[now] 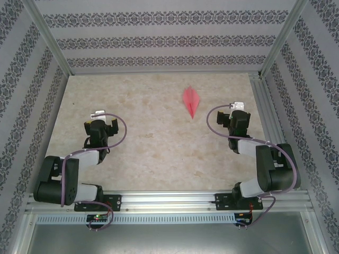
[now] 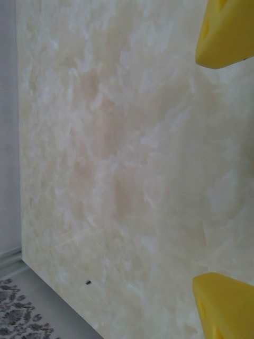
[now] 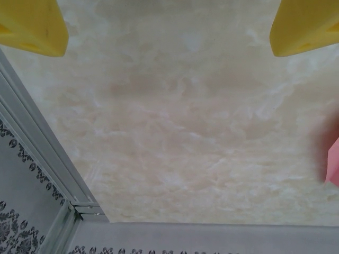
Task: Fold a paper plane with a square sheet of paper (fold left side to right side)
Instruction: Reset both arms
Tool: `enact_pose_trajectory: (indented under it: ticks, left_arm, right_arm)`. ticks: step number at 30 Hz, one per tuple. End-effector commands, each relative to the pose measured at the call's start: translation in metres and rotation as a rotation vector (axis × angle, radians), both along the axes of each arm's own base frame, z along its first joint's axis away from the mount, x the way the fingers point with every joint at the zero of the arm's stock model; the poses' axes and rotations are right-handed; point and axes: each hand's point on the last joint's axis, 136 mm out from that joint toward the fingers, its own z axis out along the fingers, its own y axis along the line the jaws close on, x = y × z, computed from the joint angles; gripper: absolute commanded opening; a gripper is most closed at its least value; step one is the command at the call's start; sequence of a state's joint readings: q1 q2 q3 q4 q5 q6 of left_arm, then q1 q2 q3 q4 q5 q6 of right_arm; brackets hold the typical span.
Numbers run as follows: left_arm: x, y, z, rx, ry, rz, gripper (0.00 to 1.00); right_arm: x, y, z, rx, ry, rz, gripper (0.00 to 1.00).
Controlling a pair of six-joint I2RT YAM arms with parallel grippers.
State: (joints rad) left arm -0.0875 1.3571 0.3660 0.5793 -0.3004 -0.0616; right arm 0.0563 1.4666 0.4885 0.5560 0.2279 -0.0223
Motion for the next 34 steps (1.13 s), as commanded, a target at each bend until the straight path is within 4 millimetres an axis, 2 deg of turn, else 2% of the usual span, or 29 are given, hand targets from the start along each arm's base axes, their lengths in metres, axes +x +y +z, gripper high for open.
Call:
enact_pose_trajectory:
  ticks: [1,3,6,8,18,23,34]
  left_arm:
    - [0.018,-0.007,0.021,-0.023,-0.157,-0.067,1.0]
    - [0.023,-0.012,0.008,-0.025,-0.148,-0.099,1.0]
    - [0.032,-0.021,0.0,-0.02,-0.09,-0.148,1.0]
    - [0.033,-0.022,0.0,-0.018,-0.094,-0.152,1.0]
    - [0.034,-0.022,0.001,-0.014,-0.099,-0.154,1.0]
    - [0.037,-0.038,-0.002,-0.012,-0.074,-0.25,1.0]
    - [0.037,-0.038,-0.001,-0.013,-0.075,-0.25,1.0]
  right_arm:
    - [0.009,-0.003,0.024,0.04,-0.121,0.026,0.98]
    - [0.006,-0.003,0.023,0.06,-0.138,0.038,0.98]
    - [0.002,-0.003,0.017,0.074,-0.164,0.054,0.98]
    - [0.0,-0.006,0.02,0.081,-0.223,0.047,0.98]
    - [0.0,-0.006,0.019,0.069,-0.196,0.044,0.98]
    - [0.0,-0.004,0.019,0.063,-0.195,0.044,0.98]
    - [0.0,-0.004,0.019,0.065,-0.194,0.047,0.98]
